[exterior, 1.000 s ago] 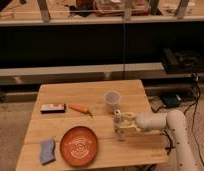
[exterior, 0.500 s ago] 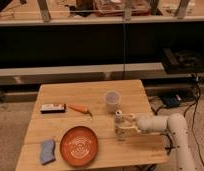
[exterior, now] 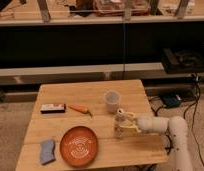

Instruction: Stand the bottle upright

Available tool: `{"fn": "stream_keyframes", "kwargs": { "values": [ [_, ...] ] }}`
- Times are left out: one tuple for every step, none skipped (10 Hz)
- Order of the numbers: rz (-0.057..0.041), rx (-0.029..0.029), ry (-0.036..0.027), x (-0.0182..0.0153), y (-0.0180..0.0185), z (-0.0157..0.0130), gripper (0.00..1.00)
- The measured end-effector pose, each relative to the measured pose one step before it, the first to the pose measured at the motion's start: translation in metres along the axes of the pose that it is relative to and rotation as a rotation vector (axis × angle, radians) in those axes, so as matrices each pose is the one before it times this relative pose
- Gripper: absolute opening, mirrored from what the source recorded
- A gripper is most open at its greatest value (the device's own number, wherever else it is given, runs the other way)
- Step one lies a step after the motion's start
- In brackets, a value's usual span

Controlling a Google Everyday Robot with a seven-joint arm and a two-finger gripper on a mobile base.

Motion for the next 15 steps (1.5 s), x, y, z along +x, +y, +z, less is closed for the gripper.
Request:
{"fn": "stream_keyframes", "kwargs": {
  "values": [
    [-0.00758,0.00633,-0.00490,0.00131,-0.00001,0.00332,0.02],
    [-0.00341,0.00276,-0.00522,-0.00005,0.00010,0.00099,0.02],
    [0.00096,0.00393,-0.00626,-0.00075,-0.00025,0.00093,0.02],
    [0.00267,0.00199,-0.00559,-0.00078,-0.00012,0.00017,0.02],
    [0.00635,0.00482,-0.01000,-0.00235,-0.00026,0.00094,0.02],
    [0.00580,0.00389,-0.00946,-0.00165,0.00005,0.00084,0.02],
    [0.00385,0.00304,-0.00812,-0.00048,0.00021,0.00049,0.02],
    [0.00609,0.00239,-0.00785,-0.00193,0.00011,0.00018,0.02],
    [0.00396,0.00039,-0.00372,-0.00124,0.00014,-0.00025,0.02],
    [0.00351,0.00028,-0.00305,-0.00109,0.00015,-0.00031,0.02],
    [0.00486,0.00017,-0.00123,-0.00187,0.00015,-0.00017,0.03],
    [0.00460,0.00037,-0.00090,-0.00103,0.00016,-0.00071,0.08],
    [0.00286,0.00117,-0.00063,-0.00062,0.00000,-0.00055,0.16],
    [0.00259,0.00088,-0.00128,-0.00050,0.00002,-0.00046,0.25],
    [0.00331,0.00113,-0.00269,-0.00056,0.00005,-0.00053,0.40]
  ]
}}
